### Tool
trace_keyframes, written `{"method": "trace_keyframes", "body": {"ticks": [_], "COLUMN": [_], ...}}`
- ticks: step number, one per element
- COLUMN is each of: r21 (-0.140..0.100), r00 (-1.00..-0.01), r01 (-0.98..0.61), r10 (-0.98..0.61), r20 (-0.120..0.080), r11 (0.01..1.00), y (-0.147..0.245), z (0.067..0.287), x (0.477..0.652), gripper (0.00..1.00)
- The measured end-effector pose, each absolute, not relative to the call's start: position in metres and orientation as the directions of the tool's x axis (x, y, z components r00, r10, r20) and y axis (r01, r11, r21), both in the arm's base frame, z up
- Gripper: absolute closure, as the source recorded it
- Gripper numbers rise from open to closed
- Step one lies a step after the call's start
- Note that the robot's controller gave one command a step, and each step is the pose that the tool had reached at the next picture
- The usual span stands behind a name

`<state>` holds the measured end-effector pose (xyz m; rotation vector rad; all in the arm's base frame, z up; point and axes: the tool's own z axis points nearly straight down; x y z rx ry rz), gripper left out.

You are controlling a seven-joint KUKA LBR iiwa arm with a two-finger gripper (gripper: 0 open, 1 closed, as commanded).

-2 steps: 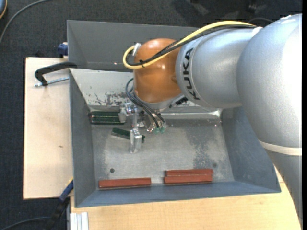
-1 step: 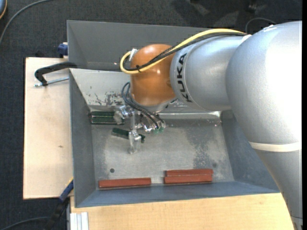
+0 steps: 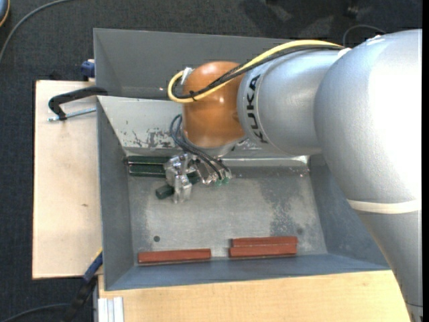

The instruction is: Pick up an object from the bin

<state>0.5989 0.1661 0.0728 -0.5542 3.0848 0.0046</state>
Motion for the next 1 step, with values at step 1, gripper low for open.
{"method": "trace_keyframes", "body": {"ticks": [1], "r21": [-0.005], "r00": [-0.784], "r01": [-0.62], "r10": [-0.62], "r20": [-0.014], "r11": [0.784], "y": [0.1575], "z": [0.2292], "x": [0.5981], "gripper": [1.0]}}
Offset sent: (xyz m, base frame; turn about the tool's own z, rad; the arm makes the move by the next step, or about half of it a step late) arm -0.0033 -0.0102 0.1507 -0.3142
